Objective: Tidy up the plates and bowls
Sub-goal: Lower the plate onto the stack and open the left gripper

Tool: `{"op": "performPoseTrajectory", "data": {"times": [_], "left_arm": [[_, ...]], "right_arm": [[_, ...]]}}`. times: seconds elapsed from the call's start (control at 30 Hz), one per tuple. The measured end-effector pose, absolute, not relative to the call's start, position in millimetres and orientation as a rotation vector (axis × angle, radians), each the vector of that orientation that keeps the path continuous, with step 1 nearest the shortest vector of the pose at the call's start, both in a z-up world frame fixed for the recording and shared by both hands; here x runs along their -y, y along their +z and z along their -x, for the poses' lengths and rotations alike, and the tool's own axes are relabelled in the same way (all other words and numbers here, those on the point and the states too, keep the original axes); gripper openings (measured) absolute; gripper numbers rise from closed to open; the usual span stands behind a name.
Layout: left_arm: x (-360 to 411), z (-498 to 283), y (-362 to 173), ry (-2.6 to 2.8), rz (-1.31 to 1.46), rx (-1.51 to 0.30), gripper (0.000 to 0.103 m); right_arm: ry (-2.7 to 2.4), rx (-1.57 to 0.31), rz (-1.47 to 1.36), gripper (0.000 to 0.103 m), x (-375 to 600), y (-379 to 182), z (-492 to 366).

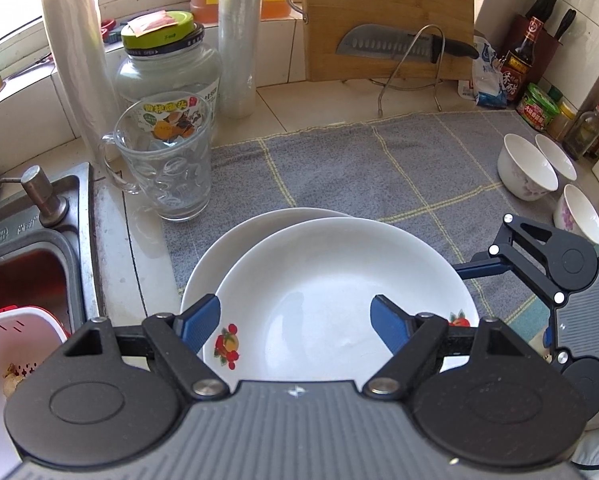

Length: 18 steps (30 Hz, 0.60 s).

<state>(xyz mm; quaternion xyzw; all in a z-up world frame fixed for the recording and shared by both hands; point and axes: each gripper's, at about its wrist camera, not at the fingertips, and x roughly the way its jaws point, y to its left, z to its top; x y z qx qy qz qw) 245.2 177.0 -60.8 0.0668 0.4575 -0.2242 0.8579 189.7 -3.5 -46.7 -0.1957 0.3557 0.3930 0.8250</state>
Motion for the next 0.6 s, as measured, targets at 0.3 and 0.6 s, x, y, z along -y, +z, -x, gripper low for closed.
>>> {"op": "performPoseTrajectory", "data": {"times": [0.3,0.6], "left_arm": [[-167,-222,-66,-0.473,-0.151,-0.908,0.082],[-167,-209,-64,-0.47,-0.167,-0.881,0.082]], "right_arm": [[0.841,-0.771,0.404,0.103,4,-45,-192],[0.85,-0.762,0.419,0.103,-5,-39,-194]]}}
